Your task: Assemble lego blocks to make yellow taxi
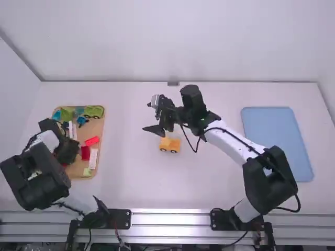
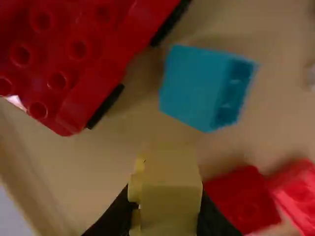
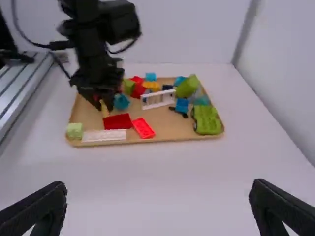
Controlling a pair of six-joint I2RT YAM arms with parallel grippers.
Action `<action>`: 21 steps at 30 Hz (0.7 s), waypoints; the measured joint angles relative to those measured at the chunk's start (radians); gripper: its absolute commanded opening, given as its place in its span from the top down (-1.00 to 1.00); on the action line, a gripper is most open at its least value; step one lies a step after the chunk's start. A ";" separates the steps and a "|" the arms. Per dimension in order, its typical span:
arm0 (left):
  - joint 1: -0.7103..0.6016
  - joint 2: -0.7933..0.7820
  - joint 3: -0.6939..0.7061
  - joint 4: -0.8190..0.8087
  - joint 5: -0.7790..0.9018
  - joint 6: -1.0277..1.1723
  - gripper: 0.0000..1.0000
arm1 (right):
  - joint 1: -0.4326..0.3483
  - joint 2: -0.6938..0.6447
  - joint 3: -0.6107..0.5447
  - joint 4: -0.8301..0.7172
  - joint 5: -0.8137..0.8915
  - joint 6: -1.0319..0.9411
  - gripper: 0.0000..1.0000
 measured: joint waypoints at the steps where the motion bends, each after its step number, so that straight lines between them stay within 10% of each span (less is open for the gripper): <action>1: -0.002 -0.052 0.000 0.005 0.001 0.021 0.63 | -0.013 0.000 0.003 0.014 0.008 0.031 -0.98; 5: -0.031 -0.253 -0.013 0.076 0.034 0.120 0.96 | -0.049 0.000 0.009 0.047 0.052 0.142 -0.98; 12: -0.272 -0.603 -0.111 0.272 0.232 0.445 0.96 | -0.111 0.000 0.009 0.067 0.094 0.343 -0.98; 21: -0.681 -0.594 -0.141 0.365 0.279 0.786 0.96 | -0.092 0.000 0.009 -0.008 -0.023 0.317 -0.98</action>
